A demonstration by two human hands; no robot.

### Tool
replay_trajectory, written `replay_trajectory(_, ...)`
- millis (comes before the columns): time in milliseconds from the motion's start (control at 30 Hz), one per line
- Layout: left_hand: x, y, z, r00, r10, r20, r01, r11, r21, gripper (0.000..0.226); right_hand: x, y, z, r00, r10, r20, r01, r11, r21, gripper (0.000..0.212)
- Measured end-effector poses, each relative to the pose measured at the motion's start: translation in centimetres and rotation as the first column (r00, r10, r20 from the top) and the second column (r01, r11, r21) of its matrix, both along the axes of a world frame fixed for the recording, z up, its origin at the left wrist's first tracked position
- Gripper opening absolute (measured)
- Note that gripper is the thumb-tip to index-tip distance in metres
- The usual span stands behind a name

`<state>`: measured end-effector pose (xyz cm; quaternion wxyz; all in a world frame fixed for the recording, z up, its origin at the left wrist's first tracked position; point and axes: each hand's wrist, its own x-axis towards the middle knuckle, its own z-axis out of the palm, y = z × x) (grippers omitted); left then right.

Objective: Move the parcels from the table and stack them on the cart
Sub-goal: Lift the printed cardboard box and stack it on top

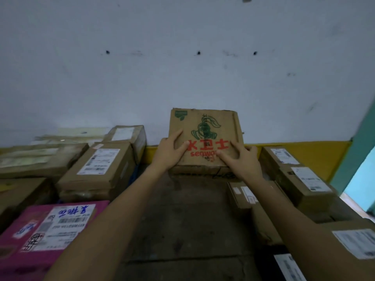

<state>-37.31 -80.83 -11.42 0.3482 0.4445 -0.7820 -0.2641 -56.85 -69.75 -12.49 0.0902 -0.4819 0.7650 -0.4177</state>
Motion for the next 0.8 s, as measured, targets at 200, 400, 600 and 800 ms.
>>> replay_trajectory(200,4.6,0.9,1.8,0.997,0.064,-0.045,-0.067,0.994,-0.084,0.048,3.2,-1.2,2.7,0.993,0.093,-0.070,-0.096,0.994,-0.050,0.077)
replay_trajectory(400,12.0,-0.3,4.1,0.986,0.157,-0.051,-0.161,0.982,-0.096,0.042,9.5,-3.7,4.5,0.969,0.232,-0.086,-0.238,0.969,-0.066,0.076)
replay_trajectory(600,21.7,-3.6,6.0,0.975,0.215,-0.049,-0.220,0.967,-0.131,0.042,18.5,-8.0,5.7,0.957,0.268,-0.115,-0.279,0.955,-0.102,0.074)
replay_trajectory(800,34.3,-9.6,7.5,0.973,0.232,0.011,-0.228,0.960,-0.165,0.043,30.9,-14.2,5.8,0.951,0.289,-0.110,-0.303,0.942,-0.145,0.077)
